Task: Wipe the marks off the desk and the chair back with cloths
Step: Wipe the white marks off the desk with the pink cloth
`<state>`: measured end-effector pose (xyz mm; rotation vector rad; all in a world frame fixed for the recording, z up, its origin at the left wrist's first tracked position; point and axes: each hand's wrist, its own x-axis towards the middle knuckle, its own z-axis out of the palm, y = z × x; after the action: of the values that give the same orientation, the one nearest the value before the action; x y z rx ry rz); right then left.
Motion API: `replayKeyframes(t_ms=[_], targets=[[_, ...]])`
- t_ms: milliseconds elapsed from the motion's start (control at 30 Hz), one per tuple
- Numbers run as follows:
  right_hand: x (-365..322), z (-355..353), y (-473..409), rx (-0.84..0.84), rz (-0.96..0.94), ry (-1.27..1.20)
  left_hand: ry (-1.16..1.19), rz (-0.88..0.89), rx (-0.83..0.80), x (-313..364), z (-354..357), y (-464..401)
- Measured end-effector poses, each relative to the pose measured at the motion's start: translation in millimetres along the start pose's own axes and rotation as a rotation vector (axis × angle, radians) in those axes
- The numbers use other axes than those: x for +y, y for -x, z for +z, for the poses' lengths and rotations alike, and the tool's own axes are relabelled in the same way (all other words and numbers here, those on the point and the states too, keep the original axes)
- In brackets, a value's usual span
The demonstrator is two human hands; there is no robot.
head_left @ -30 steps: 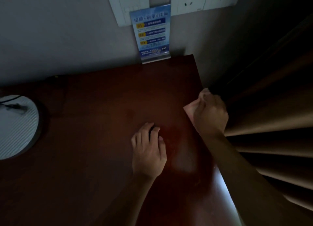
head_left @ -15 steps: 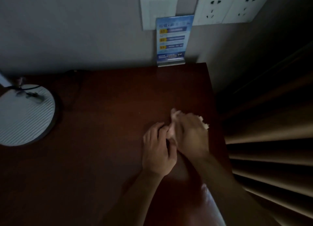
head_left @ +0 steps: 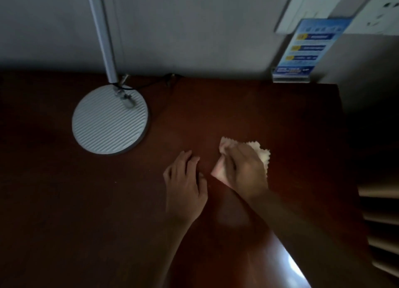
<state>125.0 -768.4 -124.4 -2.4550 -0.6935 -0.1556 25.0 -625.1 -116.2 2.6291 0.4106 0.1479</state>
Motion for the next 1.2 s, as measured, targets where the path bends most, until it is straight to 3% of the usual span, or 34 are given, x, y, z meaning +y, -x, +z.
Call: replayKeyframes(t_ms=[100, 233, 433, 567, 633, 900, 1033, 1200], targets=[[23.4, -10.2, -10.5, -0.001, -0.053, 0.058, 0.06, 0.094, -0.11, -17.8, -9.9, 5.2], [42.0, -14.0, -54.3, 0.137, 0.309, 0.173, 0.096, 0.127, -0.127, -36.5, -27.4, 9.7], [-4.9, 0.4, 2.3, 0.093, 0.13, 0.149, 0.095, 0.167, -0.135, -65.6, -33.4, 25.6], [10.6, -16.4, -39.9, 0.189, 0.482, 0.22, 0.08, 0.178, -0.156, -71.6, -42.3, 21.9], [1.7, -12.8, -42.2, 0.162, 0.548, 0.236, 0.075, 0.148, -0.133, -71.9, -40.7, 20.2], [-103.7, 34.7, 71.8, 0.039, 0.03, 0.016, 0.057, 0.093, -0.017, -53.3, -28.6, 29.9], [-86.7, 32.4, 50.4, -0.007, -0.038, 0.072, -0.053, 0.11, 0.011, -65.5, -40.6, 50.9], [-111.5, 64.3, -19.2, 0.07, -0.009, 0.015, -0.101, -0.076, 0.056, -87.5, -56.3, 79.1]])
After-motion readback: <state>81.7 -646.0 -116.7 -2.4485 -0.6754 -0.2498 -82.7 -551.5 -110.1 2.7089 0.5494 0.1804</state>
